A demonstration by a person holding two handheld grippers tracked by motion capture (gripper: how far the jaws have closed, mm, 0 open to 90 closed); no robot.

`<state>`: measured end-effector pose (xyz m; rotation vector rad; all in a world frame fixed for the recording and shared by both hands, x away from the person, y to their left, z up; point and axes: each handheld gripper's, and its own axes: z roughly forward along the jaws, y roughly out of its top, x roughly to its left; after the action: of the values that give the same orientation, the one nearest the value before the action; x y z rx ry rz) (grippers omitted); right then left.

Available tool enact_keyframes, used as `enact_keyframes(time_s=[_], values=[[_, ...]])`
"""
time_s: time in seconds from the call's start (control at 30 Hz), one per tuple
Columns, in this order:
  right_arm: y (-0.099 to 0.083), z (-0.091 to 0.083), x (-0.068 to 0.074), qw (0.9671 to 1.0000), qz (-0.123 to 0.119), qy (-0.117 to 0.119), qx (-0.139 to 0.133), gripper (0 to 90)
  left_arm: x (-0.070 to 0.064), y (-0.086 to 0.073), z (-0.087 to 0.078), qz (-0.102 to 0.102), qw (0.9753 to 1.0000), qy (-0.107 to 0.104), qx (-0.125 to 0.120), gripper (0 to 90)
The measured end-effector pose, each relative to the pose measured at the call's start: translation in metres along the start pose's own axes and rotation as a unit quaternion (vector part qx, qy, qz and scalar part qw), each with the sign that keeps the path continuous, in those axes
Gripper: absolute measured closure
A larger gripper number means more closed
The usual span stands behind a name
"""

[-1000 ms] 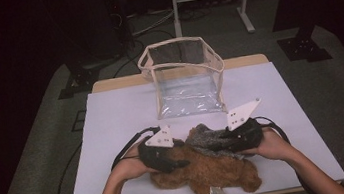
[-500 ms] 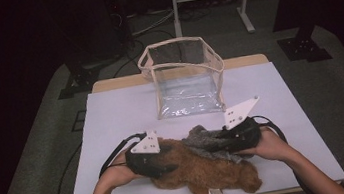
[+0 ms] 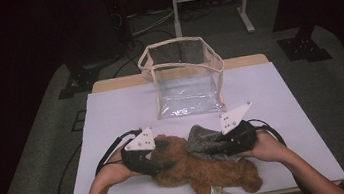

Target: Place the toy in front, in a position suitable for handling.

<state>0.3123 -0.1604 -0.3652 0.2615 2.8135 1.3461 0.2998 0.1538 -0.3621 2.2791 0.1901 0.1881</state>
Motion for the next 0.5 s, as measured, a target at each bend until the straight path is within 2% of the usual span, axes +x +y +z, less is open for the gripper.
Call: enact_keyframes(time_s=[0.13,0.2,0.3,0.4,0.5], values=[[-0.007,-0.004,-0.007,0.9999,0.012,-0.003,-0.007,81.4,0.001,-0.007,0.003,-0.008,0.9999,-0.009,-0.003,37.9],[-0.01,-0.005,-0.008,0.9998,0.019,-0.001,-0.008,81.4,0.0,-0.008,0.011,-0.018,0.9995,-0.022,-0.013,39.5],[-0.009,-0.007,-0.009,0.9999,0.015,-0.003,0.004,81.4,-0.001,-0.011,0.02,-0.026,0.9984,-0.04,-0.031,42.2],[-0.009,-0.009,-0.01,0.9999,0.014,-0.004,0.008,81.4,-0.002,-0.009,0.024,-0.023,0.9984,-0.041,-0.033,43.4],[-0.008,-0.011,-0.013,0.9998,0.017,-0.007,0.01,81.2,-0.003,-0.005,0.027,-0.016,0.999,-0.036,-0.022,43.5]])
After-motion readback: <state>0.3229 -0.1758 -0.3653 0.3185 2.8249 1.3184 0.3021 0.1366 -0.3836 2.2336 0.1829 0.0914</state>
